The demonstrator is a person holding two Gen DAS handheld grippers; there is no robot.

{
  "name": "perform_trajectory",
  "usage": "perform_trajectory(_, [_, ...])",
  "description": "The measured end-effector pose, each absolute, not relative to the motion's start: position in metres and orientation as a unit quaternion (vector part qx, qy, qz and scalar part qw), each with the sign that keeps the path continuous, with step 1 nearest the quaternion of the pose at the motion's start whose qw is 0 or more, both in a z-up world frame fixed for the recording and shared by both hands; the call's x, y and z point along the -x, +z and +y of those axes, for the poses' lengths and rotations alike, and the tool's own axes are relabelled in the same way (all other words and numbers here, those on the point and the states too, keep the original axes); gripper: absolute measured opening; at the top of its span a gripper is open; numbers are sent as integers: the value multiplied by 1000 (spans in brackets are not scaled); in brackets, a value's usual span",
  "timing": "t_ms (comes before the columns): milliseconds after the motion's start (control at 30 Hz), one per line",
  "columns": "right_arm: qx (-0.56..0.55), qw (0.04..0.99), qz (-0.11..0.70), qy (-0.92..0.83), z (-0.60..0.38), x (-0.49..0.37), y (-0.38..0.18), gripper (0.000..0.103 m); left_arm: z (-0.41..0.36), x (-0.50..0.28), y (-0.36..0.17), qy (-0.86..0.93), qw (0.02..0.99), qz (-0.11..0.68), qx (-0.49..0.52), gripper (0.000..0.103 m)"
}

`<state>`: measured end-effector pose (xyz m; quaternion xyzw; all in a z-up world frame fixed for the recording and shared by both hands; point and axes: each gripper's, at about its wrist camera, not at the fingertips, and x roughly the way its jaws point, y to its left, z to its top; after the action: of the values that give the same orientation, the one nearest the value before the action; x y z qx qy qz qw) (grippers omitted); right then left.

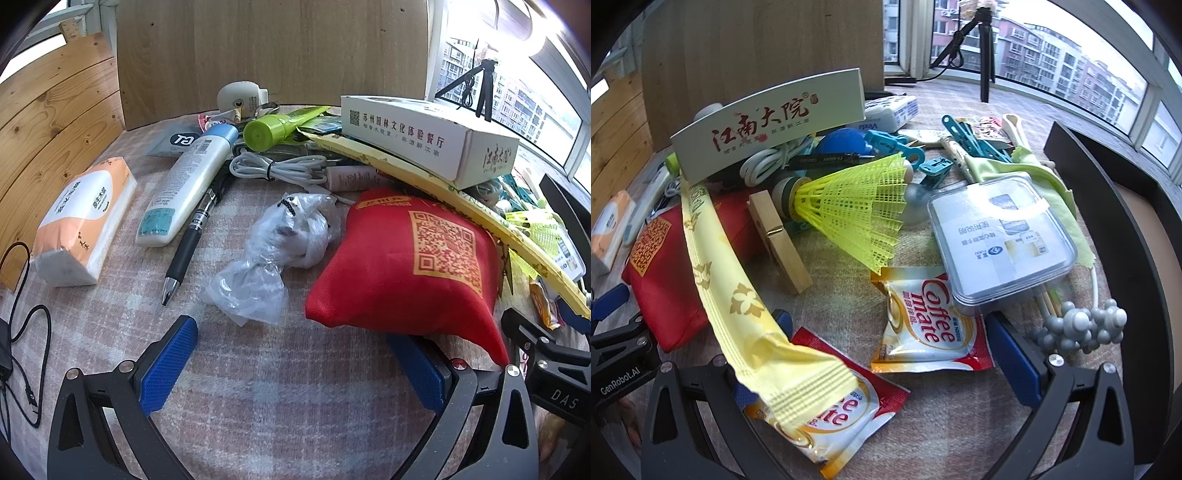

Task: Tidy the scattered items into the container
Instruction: 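Move both grippers over the pile toward the white printed box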

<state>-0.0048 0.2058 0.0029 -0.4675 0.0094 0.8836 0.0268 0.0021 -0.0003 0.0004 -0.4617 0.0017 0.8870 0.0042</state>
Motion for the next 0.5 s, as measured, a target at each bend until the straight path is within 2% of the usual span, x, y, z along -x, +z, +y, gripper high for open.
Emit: perform_trajectory(500, [505,-28,-17,863,197,-54,11,103,-15,-24,6,863,62,33,500,103])
